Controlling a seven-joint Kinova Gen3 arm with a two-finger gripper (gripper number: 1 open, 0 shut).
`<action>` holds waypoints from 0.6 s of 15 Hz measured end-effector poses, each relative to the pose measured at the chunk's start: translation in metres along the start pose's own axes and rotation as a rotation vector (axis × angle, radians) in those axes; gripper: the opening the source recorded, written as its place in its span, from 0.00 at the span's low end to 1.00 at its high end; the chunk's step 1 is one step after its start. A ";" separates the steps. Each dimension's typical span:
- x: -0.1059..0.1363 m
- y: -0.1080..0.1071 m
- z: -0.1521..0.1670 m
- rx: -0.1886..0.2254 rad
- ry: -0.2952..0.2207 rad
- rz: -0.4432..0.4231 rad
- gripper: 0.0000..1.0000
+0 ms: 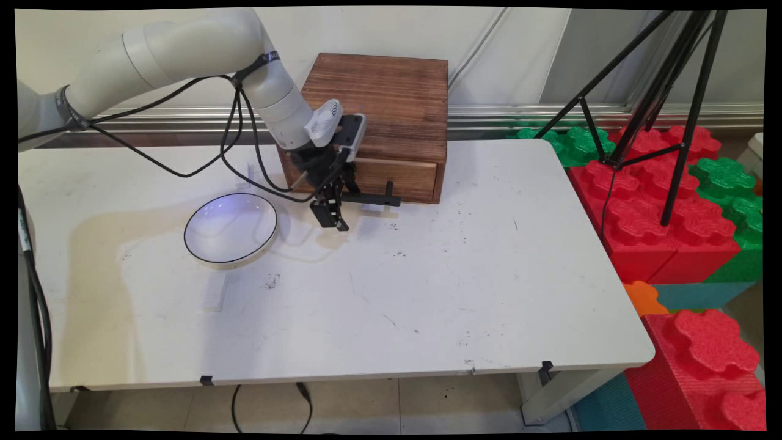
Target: Open the drawer
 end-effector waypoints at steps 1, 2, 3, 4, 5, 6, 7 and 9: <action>0.000 0.001 0.001 -0.002 -0.002 0.003 1.00; 0.001 0.003 0.002 -0.004 -0.003 0.005 1.00; 0.001 0.004 0.002 -0.005 -0.004 0.007 1.00; 0.001 0.005 0.003 -0.007 -0.004 0.008 1.00; 0.002 0.007 0.004 -0.010 -0.004 0.010 1.00; 0.003 0.010 0.004 -0.014 -0.004 0.011 1.00; 0.004 0.012 0.005 -0.017 -0.004 0.011 1.00; 0.006 0.017 0.005 -0.021 -0.002 0.011 1.00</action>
